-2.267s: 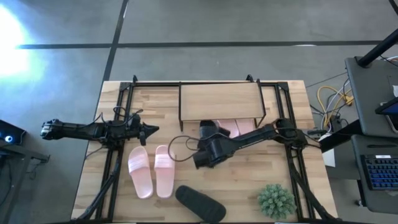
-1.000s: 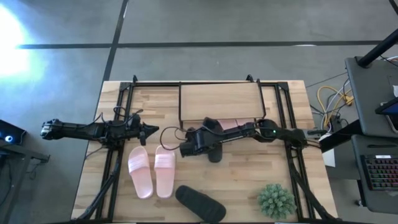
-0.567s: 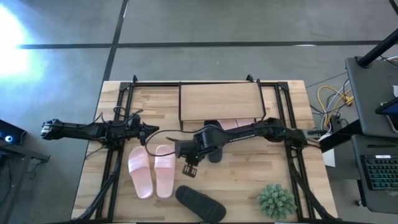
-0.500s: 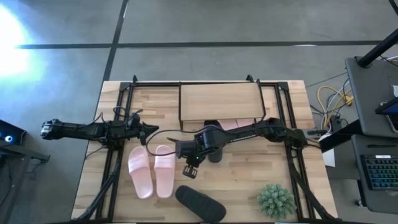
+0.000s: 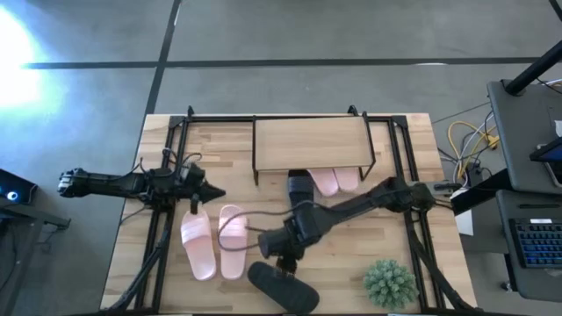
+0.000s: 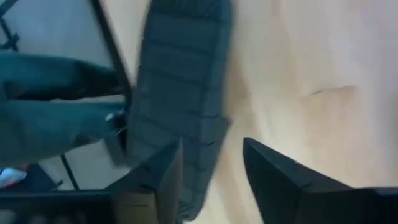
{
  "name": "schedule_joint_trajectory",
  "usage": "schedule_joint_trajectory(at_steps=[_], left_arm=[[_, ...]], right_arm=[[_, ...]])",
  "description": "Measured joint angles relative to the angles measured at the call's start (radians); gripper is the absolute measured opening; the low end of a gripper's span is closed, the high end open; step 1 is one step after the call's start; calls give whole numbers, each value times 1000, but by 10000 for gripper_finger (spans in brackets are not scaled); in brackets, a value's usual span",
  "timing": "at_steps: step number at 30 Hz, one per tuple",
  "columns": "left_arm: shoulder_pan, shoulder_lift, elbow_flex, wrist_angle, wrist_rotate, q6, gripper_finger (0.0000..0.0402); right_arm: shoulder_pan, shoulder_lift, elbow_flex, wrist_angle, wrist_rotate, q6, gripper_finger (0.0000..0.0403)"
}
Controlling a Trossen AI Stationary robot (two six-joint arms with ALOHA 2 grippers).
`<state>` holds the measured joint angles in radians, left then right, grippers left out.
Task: Pick and place slides into the shelf
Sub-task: Put the black slide under the shelf
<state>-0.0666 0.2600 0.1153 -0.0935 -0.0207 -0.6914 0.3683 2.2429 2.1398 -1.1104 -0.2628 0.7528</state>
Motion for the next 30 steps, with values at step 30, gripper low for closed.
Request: schedule_joint_trajectory(at_steps=[30], left_arm=[[-293, 180, 165, -83, 105, 191, 0]], right_arm=[[127, 0, -106, 97, 308, 321, 226]])
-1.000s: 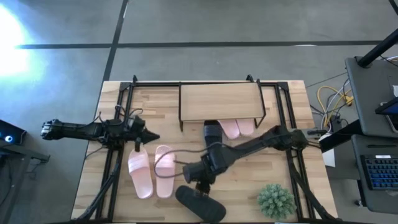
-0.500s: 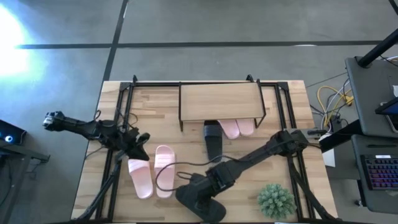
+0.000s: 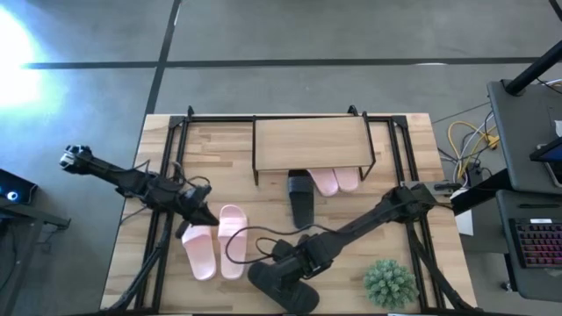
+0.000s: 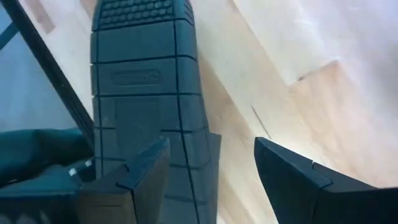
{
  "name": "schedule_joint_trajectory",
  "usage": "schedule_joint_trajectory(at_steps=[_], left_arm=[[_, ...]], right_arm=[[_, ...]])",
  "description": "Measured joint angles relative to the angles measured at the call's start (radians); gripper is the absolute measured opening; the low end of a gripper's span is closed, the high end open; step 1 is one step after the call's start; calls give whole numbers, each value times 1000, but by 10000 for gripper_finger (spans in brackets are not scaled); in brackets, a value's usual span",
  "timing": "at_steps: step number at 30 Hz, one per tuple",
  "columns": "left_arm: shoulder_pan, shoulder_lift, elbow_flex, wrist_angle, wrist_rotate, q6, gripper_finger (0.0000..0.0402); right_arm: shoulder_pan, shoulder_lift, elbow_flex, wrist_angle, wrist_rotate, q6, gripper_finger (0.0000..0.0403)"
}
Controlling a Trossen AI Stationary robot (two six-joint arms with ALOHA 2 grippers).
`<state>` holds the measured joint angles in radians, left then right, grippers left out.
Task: Pick and place slides into the shelf
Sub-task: Put the black slide under the shelf
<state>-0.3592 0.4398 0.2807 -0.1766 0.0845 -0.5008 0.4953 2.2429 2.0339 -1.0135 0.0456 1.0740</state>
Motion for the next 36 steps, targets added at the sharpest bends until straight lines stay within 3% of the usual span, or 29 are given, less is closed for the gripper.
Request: schedule_joint_trajectory(at_steps=[5, 8, 17, 26, 36], left_arm=[[-9, -12, -7, 3, 135, -93, 0], [-20, -13, -7, 3, 165, -122, 0], [-29, -8, -9, 1, 167, -123, 0], [-29, -8, -12, 3, 166, -124, 0], [-29, -8, -23, 2, 165, -148, 0]], right_arm=[[0, 0, -92, 153, -21, 3, 226], [-3, 0, -150, 225, -25, 20, 226], [-21, -1, -231, 405, -207, -61, 226], [-50, -7, -206, 424, -333, -136, 226], [-52, -9, -193, 431, -404, -159, 226]])
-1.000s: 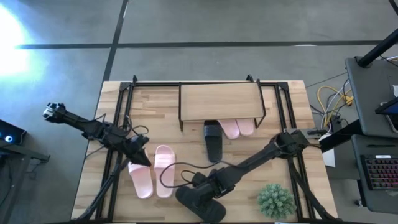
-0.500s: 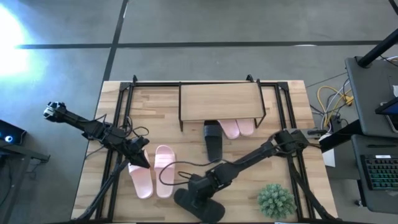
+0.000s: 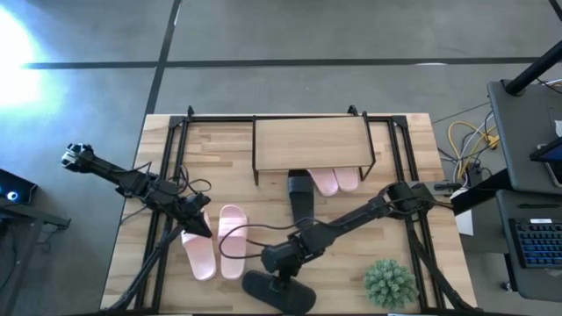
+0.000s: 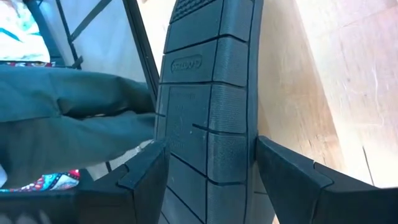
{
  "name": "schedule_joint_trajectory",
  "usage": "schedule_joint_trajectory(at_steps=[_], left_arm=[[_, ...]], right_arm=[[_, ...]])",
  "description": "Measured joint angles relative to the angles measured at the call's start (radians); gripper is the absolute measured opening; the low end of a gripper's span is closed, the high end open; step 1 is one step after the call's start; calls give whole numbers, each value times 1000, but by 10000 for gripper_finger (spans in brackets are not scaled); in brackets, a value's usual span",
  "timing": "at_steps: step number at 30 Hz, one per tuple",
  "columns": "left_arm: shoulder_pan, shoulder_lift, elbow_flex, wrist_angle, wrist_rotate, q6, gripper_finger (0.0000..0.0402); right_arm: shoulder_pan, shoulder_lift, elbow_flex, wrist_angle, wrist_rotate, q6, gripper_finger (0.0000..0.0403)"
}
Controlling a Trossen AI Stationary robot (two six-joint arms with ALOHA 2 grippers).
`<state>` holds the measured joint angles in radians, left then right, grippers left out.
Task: Pick and place slides into the shelf
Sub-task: Put the black slide under the shelf
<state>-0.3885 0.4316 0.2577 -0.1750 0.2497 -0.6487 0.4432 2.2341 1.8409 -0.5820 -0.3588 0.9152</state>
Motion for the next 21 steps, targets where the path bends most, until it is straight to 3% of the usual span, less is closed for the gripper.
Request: schedule_joint_trajectory(at_steps=[5, 10, 21], left_arm=[[0, 0, 0, 0, 0, 0, 0], [0, 0, 0, 0, -3, 0, 0], [-1, 2, -1, 0, -10, 1, 0]], right_arm=[[0, 0, -4, -17, -18, -12, 226], [6, 3, -15, -129, 36, -26, 226], [3, -5, -107, -101, -50, -30, 226]])
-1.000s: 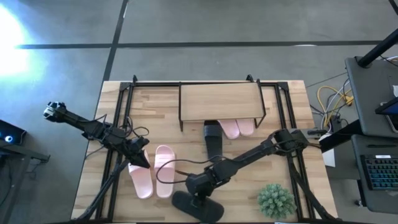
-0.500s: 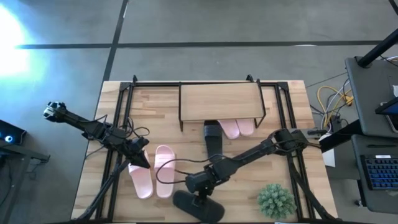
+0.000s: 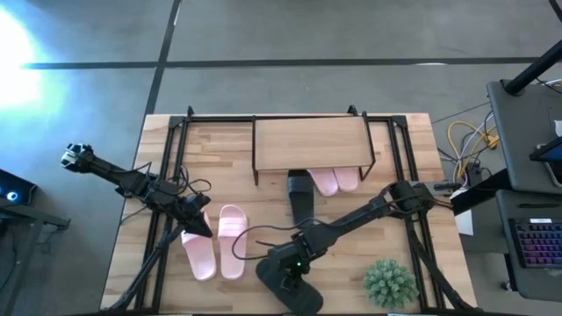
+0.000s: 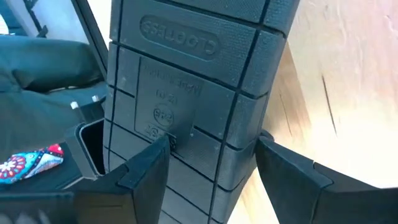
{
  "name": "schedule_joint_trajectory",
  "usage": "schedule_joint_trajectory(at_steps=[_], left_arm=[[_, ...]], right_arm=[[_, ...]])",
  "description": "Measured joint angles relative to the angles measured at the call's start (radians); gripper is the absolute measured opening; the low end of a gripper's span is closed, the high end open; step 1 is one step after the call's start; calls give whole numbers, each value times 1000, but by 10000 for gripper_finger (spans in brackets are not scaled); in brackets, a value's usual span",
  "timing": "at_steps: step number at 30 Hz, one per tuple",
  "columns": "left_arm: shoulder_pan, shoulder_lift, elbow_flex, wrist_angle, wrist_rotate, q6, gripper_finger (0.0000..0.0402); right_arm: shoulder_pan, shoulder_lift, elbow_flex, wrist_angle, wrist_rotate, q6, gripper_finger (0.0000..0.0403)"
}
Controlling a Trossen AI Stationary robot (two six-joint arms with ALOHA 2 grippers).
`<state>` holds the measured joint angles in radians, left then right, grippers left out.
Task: Pick and place slides into the shelf
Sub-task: Put the black slide under the shelf
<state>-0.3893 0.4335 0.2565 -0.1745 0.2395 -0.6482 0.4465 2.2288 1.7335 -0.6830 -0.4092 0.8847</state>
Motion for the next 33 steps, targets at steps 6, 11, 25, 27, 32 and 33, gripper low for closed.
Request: schedule_joint_trajectory(at_steps=[6, 11, 25, 27, 32, 33], left_arm=[[0, 12, 0, 0, -4, 0, 0], [0, 33, 0, 0, -4, 0, 0], [1, 75, 0, 1, -5, 0, 0], [1, 75, 2, 4, -5, 0, 0], [1, 72, 2, 20, -5, 0, 0], [1, 72, 2, 21, -8, 0, 0]], right_arm=[[-13, 3, -32, 102, -30, -27, 225], [-21, 5, -34, 125, -50, -42, 188], [-47, -29, -25, 131, -36, -78, 41], [-50, -51, -25, 124, -6, -79, 39], [-60, -126, -24, 52, 143, -83, 32], [-61, -144, -24, 28, 203, -87, 29]])
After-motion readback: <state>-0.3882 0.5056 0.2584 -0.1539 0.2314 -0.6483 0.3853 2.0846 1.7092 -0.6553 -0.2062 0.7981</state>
